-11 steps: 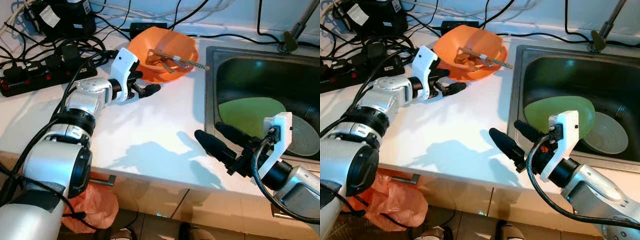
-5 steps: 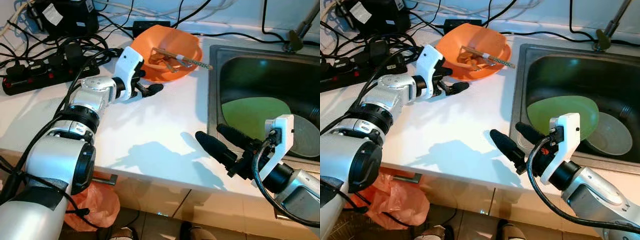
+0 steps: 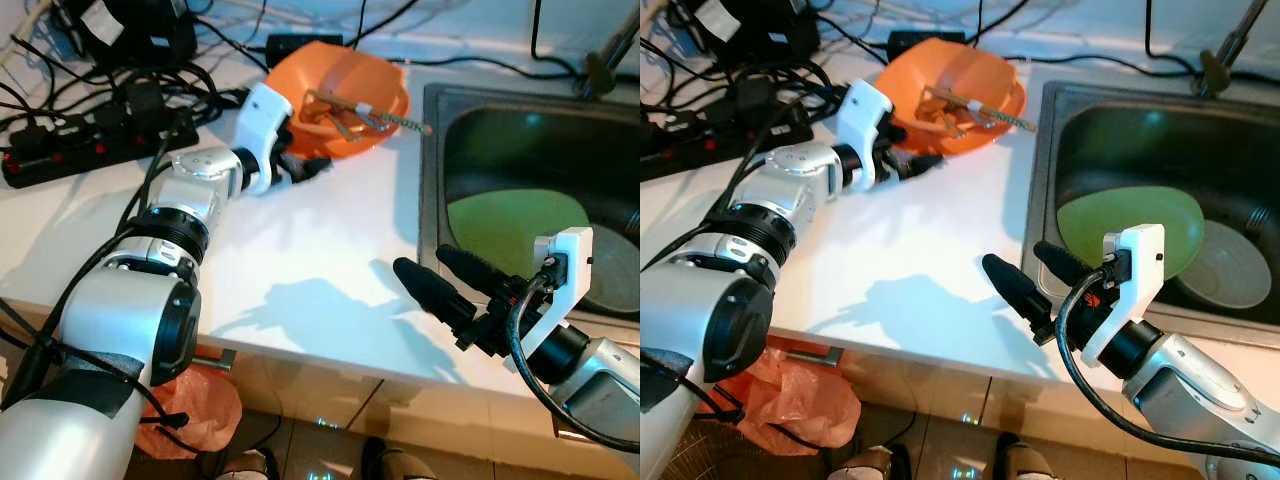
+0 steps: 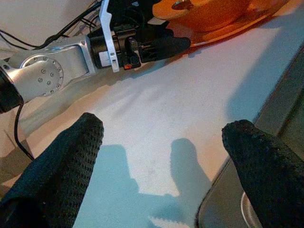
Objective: Kitchen organization
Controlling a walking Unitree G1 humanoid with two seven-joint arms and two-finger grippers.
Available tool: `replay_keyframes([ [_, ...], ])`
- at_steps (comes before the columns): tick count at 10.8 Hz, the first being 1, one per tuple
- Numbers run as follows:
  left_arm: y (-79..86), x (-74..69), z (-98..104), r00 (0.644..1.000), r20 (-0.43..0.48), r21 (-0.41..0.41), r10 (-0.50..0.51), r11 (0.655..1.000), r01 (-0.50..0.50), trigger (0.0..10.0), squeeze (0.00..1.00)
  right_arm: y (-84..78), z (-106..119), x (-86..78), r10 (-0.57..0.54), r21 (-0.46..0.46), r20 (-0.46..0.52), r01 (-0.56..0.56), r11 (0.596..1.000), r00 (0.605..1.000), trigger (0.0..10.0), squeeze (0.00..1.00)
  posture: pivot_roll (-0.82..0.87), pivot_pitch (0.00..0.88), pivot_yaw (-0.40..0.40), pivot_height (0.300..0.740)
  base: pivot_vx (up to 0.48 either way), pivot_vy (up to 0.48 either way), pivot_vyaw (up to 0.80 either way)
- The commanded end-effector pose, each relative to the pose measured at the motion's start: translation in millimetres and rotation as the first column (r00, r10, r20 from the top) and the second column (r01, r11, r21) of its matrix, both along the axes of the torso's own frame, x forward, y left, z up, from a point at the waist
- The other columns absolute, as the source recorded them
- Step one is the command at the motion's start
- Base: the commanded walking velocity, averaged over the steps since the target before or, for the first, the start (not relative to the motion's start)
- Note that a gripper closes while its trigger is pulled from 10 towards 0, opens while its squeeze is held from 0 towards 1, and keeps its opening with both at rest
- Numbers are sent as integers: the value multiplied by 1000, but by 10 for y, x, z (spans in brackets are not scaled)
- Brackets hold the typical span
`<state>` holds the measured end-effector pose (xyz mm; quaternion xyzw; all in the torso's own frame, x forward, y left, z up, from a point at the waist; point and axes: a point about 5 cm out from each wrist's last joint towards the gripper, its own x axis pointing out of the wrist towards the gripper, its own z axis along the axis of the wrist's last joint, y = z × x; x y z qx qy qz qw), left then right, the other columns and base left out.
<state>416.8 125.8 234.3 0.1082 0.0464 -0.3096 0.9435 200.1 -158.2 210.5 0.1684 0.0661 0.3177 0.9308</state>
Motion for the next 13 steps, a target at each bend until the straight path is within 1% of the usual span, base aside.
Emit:
replay_keyframes([
  [1, 2, 15, 27, 1000, 0, -18, 31, 999, -31, 10000, 0, 14, 14, -7, -3, 7, 10, 3, 1000, 1000, 10000, 0, -202, 205, 35, 740, 0, 0, 0],
  [2, 5, 17, 30, 999, 2, -19, 35, 999, -34, 10000, 0, 17, 13, -4, -3, 7, 10, 2, 1000, 1000, 10000, 0, -202, 205, 35, 740, 0, 0, 0],
  [3, -97, -12, -82, 999, -50, 25, -20, 999, 21, 10000, 0, 12, 15, -3, -6, 10, 11, 5, 1000, 1000, 10000, 0, -205, 205, 38, 740, 0, 0, 0],
  [4, -142, -28, -119, 996, -69, 35, -51, 998, 53, 10000, 0, 9, 15, -7, -7, 10, 11, 7, 1000, 1000, 10000, 0, -209, 205, 38, 740, 0, 0, 0],
  [5, -266, -68, -209, 986, -119, 56, -121, 990, 128, 10000, 0, 6, 17, -15, -11, 10, 12, 11, 1000, 1000, 10000, 0, -218, 207, 40, 740, 0, 0, 0],
  [6, -300, -82, -234, 981, -135, 58, -142, 987, 151, 10000, 0, 5, 18, -18, -13, 10, 12, 13, 1000, 1000, 10000, 0, -218, 207, 40, 740, 0, 0, 0],
  [8, -408, -145, -339, 951, -205, 83, -233, 964, 254, 10000, 0, 2, 18, -20, -15, 8, 12, 15, 1000, 1000, 10000, 0, -222, 207, 44, 740, 0, 0, 0],
  [9, -435, -164, -362, 938, -225, 88, -262, 954, 287, 10000, 0, 2, 19, -19, -15, 8, 12, 15, 1000, 1000, 10000, 0, -222, 207, 44, 740, 0, 0, 0],
  [11, -461, -215, -412, 898, -282, 110, -336, 919, 379, 10000, 0, 0, 16, -16, -18, 7, 12, 18, 1000, 1000, 10000, 0, -221, 203, 46, 740, 0, 0, 0],
  [13, -443, -237, -444, 879, -311, 134, -361, 899, 417, 10000, 0, -1, 14, -6, -21, 7, 12, 20, 1000, 1000, 10000, 0, -219, 201, 47, 740, 0, 0, 0],
])
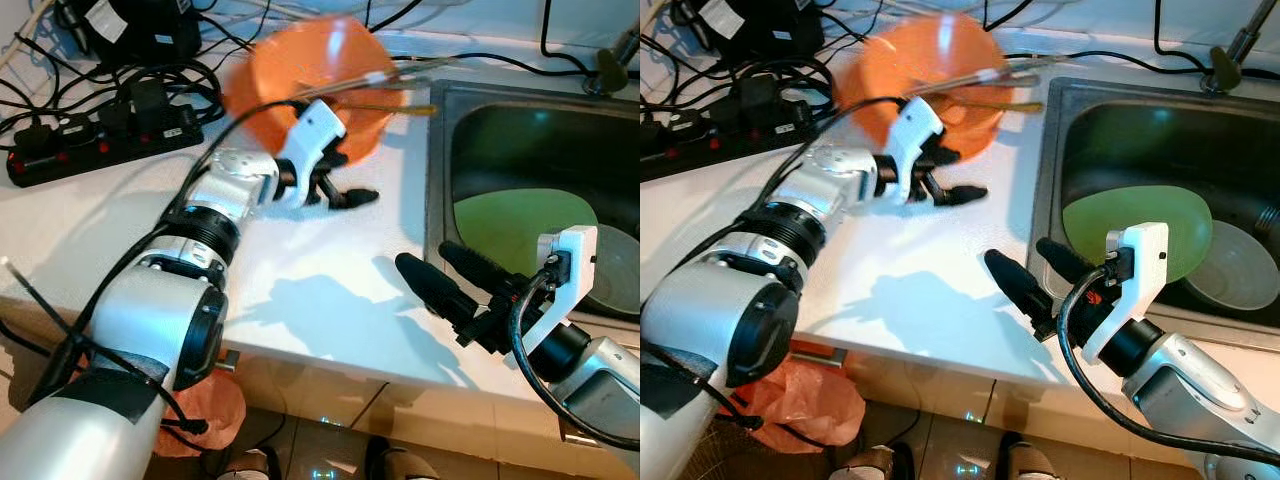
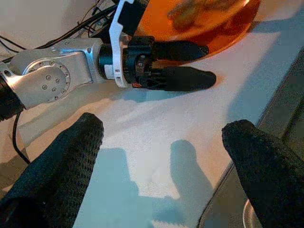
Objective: Kitchen organization
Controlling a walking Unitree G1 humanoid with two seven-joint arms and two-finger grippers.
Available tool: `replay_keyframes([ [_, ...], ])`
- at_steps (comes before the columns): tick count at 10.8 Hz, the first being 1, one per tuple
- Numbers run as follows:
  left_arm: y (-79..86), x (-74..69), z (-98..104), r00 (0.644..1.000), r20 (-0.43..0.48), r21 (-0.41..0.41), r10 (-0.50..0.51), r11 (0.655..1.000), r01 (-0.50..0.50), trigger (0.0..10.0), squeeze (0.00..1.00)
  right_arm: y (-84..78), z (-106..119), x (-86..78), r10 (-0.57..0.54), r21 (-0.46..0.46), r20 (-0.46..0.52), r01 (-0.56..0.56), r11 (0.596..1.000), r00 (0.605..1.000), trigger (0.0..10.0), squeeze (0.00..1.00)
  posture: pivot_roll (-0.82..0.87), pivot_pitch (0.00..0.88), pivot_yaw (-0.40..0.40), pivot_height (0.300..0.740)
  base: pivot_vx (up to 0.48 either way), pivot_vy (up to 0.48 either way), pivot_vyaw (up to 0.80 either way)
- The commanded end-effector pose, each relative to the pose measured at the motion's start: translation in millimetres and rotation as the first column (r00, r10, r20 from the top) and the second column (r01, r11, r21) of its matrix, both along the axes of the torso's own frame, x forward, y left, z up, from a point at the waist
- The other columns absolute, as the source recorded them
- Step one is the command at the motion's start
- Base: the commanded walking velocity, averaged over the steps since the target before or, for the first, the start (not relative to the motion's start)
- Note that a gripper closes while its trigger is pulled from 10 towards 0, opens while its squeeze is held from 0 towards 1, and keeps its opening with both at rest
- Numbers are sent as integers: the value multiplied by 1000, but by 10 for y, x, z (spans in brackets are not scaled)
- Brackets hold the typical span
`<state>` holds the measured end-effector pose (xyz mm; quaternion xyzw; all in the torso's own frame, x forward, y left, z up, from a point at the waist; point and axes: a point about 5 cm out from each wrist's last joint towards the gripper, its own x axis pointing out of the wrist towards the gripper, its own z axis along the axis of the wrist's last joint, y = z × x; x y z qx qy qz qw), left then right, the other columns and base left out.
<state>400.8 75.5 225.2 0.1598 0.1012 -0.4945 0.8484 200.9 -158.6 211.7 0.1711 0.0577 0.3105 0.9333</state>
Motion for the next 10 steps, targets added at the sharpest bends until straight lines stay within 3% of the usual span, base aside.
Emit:
replay_keyframes([
  [1, 69, -83, -362, 989, -150, 107, -4, 994, 20, 10000, 0, 1, 1, -12, -3, -1, 1, 3, 1000, 1000, 10000, 0, -219, 201, 47, 740, 0, 0, 0],
  [8, 180, -79, -358, 988, -155, 118, -2, 993, 20, 10000, 0, -5, -10, 7, 0, -3, -2, 0, 1000, 1000, 10000, 0, -210, 196, 34, 740, 0, 0, 0],
  [10, 194, -16, -198, 992, -111, 26, 55, 998, -52, 10000, 0, -12, -8, 29, -3, -4, 0, 3, 1000, 1000, 10000, 0, -206, 192, 31, 740, 0, 0, 0],
])
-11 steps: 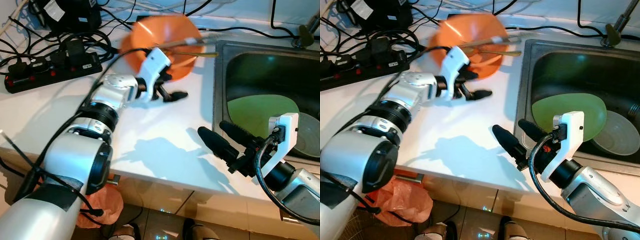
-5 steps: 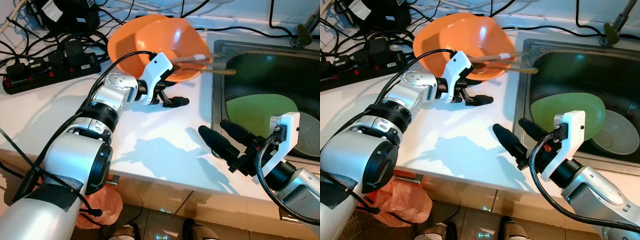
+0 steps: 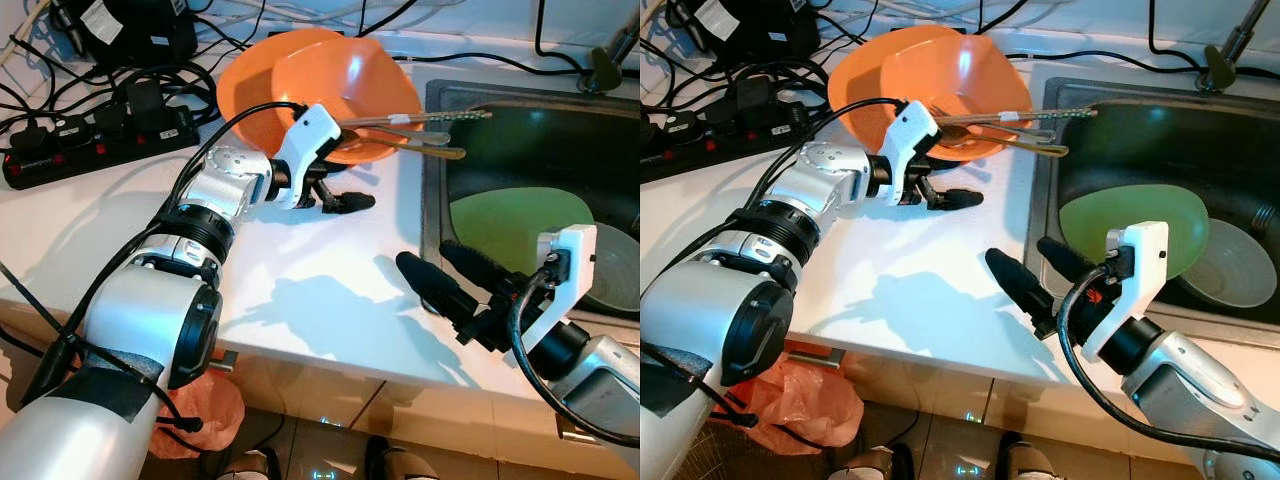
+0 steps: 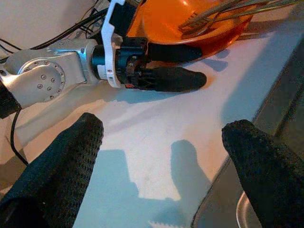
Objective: Kitchen organization
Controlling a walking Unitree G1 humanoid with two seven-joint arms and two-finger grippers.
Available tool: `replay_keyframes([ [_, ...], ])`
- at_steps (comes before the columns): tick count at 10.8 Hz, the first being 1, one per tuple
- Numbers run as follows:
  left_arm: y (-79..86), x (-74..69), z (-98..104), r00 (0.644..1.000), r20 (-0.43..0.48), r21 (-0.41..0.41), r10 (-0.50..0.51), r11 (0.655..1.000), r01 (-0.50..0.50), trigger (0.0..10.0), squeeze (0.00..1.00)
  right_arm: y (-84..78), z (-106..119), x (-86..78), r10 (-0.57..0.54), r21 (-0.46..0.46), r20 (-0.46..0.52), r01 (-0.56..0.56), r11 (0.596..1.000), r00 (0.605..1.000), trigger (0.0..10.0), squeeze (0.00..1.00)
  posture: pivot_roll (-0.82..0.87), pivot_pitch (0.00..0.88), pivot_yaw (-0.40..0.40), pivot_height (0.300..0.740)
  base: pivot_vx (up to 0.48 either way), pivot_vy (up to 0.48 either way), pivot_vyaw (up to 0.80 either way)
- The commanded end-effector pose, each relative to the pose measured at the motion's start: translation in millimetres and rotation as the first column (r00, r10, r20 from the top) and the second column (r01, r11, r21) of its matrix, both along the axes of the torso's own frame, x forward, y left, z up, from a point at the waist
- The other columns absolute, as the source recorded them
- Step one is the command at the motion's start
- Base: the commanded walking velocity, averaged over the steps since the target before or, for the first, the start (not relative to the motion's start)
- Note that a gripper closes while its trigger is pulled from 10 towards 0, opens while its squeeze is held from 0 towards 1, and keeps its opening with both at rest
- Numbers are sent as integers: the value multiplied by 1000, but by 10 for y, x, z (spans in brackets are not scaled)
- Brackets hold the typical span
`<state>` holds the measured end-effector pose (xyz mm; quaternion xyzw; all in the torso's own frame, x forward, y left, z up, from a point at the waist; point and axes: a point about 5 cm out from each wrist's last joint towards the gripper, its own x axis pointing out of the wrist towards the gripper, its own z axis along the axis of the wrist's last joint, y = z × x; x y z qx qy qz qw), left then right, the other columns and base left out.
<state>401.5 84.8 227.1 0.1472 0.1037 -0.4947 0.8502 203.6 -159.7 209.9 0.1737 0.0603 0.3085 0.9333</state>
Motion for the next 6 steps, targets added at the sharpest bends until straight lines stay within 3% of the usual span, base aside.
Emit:
replay_keyframes([
  [1, 108, -12, -184, 994, -88, 29, 59, 998, -57, 10000, 0, -4, 8, 9, -1, -7, 8, 1, 1000, 1000, 10000, 0, -204, 190, 30, 740, 0, 0, 0],
  [6, 167, 68, 16, 987, -16, -59, 159, 985, -160, 10000, 0, -5, -5, 50, -6, -6, 9, 6, 1000, 1000, 10000, 0, -195, 181, 26, 740, 0, 0, 0],
])
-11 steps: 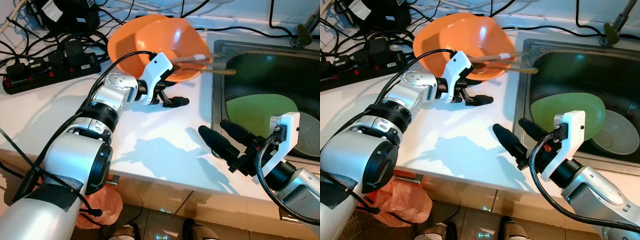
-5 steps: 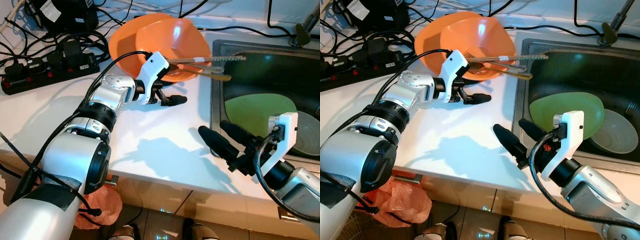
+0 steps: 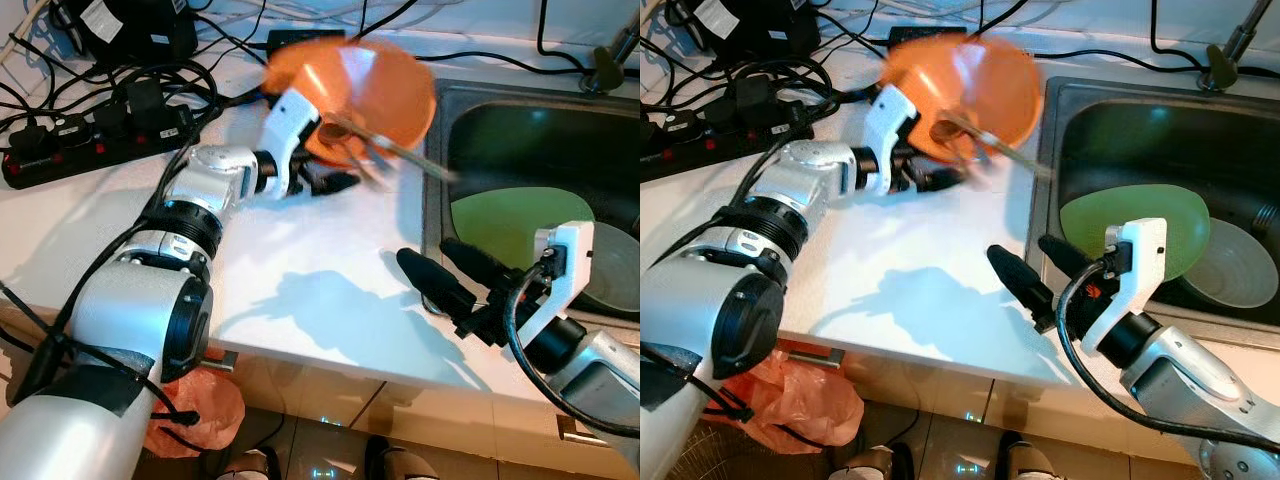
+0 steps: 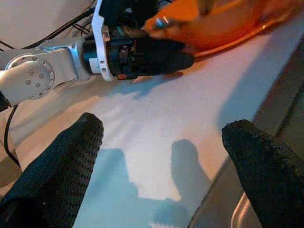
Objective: Kitchen organization
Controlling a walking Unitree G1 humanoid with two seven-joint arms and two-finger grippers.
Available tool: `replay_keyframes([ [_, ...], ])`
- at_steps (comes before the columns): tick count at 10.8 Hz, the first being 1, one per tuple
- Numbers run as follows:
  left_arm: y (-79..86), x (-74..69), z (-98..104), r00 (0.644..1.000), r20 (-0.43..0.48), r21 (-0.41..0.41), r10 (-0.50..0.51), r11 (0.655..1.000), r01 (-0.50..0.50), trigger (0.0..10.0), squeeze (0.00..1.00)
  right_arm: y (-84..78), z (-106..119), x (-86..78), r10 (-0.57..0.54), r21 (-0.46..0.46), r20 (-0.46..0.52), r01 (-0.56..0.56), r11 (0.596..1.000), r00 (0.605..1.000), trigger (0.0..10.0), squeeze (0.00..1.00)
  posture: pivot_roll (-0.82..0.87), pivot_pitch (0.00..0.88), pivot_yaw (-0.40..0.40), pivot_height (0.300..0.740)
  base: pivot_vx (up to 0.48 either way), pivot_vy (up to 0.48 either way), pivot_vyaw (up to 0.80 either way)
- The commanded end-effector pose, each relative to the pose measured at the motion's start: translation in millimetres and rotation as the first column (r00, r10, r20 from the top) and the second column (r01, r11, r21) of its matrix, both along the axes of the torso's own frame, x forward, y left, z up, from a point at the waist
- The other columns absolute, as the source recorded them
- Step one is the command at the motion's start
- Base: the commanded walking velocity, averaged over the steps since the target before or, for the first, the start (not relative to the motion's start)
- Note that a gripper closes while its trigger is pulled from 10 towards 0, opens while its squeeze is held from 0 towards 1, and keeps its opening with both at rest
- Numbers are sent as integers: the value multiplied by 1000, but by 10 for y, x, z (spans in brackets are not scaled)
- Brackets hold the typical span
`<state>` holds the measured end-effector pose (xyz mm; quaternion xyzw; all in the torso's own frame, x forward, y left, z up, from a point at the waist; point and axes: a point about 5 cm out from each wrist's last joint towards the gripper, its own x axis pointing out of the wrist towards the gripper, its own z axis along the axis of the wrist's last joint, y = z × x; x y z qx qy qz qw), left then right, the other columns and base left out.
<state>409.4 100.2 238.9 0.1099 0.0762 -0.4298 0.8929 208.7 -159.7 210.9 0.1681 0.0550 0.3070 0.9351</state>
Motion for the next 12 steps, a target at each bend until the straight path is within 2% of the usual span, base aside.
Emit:
replay_keyframes([
  [1, 13, -1, -65, 999, -41, 5, 22, 1000, -22, 10000, 0, -5, -17, 1, -1, 3, -3, 1, 1000, 1000, 10000, 0, -193, 178, 26, 740, 0, 0, 0],
  [4, 14, 10, -22, 999, -27, -3, 32, 999, -32, 10000, 0, -2, -22, 22, -2, 4, 0, 2, 1000, 1000, 10000, 0, -187, 170, 31, 740, 0, 0, 0],
  [7, -41, 33, 42, 997, 35, -28, 67, 997, -66, 10000, 0, 2, -24, 27, -4, 8, 5, 4, 1000, 1000, 10000, 0, -191, 163, 38, 740, 0, 0, 0],
  [9, -153, 27, 44, 997, 58, -19, 58, 998, -57, 10000, 0, 10, -28, 21, -7, 11, 7, 7, 1000, 1000, 10000, 0, -198, 162, 39, 740, 0, 0, 0],
  [11, -371, -4, 0, 998, 60, -13, 30, 1000, -29, 10000, 0, 24, -34, 8, -11, 17, 6, 11, 1000, 1000, 10000, 0, -211, 162, 43, 740, 0, 0, 0],
  [12, -403, -13, -31, 998, 60, 5, 26, 1000, -27, 10000, 0, 25, -36, 0, -14, 19, 6, 14, 1000, 1000, 10000, 0, -218, 164, 47, 740, 0, 0, 0],
])
